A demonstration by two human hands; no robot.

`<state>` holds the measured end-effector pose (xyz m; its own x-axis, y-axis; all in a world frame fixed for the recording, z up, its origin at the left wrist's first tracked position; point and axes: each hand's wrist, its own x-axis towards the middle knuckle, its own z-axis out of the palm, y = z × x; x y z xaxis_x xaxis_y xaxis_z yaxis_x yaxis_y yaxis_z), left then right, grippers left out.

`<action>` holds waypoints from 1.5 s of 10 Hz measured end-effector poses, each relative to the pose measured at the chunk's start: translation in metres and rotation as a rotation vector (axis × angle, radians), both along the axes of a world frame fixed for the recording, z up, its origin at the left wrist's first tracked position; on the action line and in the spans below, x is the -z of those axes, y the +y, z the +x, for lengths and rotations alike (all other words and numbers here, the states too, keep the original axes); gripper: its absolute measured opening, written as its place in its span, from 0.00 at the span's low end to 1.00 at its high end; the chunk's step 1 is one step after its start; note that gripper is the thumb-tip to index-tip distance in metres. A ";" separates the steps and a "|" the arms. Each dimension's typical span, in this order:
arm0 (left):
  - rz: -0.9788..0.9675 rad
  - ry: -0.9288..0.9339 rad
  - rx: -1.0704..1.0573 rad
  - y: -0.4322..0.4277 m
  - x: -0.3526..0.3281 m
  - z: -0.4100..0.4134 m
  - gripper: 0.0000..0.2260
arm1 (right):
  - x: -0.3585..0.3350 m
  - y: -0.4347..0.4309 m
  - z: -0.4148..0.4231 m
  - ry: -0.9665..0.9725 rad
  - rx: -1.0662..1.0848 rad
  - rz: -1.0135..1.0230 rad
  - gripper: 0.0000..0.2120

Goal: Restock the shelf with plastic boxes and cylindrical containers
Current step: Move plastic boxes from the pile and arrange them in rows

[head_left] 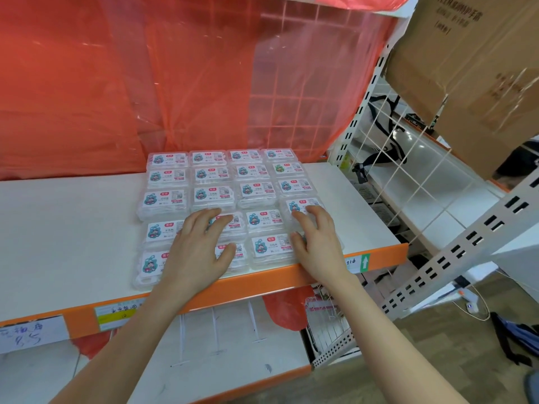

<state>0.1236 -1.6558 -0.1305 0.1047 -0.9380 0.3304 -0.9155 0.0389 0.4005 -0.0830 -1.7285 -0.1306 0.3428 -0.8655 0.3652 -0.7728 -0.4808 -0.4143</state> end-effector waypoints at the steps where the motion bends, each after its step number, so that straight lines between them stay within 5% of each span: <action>1: -0.012 0.014 -0.004 0.000 0.001 0.000 0.23 | 0.001 0.000 0.000 0.014 0.006 -0.025 0.19; 4: 0.000 0.013 -0.005 0.000 0.001 0.000 0.24 | 0.001 -0.001 0.000 0.112 0.004 0.018 0.22; 6: 0.022 0.008 -0.006 0.000 0.002 0.001 0.25 | -0.008 -0.001 -0.020 -0.170 0.154 0.122 0.23; 9: 0.008 0.018 0.000 0.001 0.000 0.000 0.25 | -0.004 0.002 -0.039 -0.126 0.145 0.282 0.20; 13: 0.001 0.011 0.005 0.000 0.002 0.001 0.24 | -0.001 0.005 -0.029 -0.084 0.185 0.246 0.19; 15: 0.024 0.014 0.004 0.001 0.000 0.002 0.25 | -0.010 -0.004 -0.019 -0.054 0.207 0.046 0.20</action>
<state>0.1256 -1.6547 -0.1310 0.1054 -0.9462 0.3060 -0.9096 0.0326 0.4141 -0.1018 -1.7328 -0.1207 0.1366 -0.9315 0.3371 -0.8294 -0.2937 -0.4753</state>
